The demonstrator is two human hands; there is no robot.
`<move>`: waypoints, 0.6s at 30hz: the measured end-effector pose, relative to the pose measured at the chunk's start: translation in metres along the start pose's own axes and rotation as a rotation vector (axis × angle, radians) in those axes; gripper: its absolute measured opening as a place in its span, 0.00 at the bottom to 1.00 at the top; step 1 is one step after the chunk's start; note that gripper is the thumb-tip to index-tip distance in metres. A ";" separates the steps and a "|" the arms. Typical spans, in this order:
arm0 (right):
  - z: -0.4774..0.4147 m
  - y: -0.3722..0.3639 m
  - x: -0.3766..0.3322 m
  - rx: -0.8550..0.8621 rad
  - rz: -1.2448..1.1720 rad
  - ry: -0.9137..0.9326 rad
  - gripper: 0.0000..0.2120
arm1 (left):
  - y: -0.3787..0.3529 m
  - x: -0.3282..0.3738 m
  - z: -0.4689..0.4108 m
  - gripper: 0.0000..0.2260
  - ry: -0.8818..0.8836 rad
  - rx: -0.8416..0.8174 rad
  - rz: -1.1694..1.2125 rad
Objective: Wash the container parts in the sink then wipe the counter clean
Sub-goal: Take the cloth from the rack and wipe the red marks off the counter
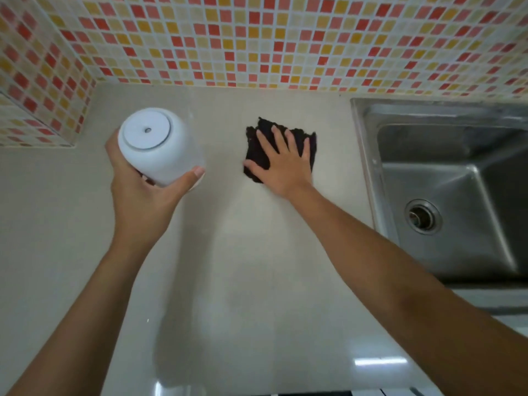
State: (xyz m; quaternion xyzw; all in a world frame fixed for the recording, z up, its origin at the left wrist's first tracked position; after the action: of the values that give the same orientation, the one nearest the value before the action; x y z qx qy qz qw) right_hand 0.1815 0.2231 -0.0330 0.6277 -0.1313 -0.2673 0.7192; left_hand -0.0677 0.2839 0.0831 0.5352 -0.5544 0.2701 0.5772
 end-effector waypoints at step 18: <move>0.007 0.015 0.096 0.029 0.026 -0.138 0.37 | -0.029 -0.001 0.008 0.42 0.017 -0.072 0.005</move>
State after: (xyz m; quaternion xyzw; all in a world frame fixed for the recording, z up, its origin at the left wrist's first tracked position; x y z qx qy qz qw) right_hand 0.2603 0.1653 -0.0312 0.6166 -0.1926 -0.2987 0.7025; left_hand -0.0443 0.2681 0.0716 0.5106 -0.5599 0.2560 0.6002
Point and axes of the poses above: each hand's wrist, its own z-axis away from the middle knuckle, its own y-axis out of the back of the hand, x = y × z, the point moved 4 cm from there along -z, towards the middle knuckle
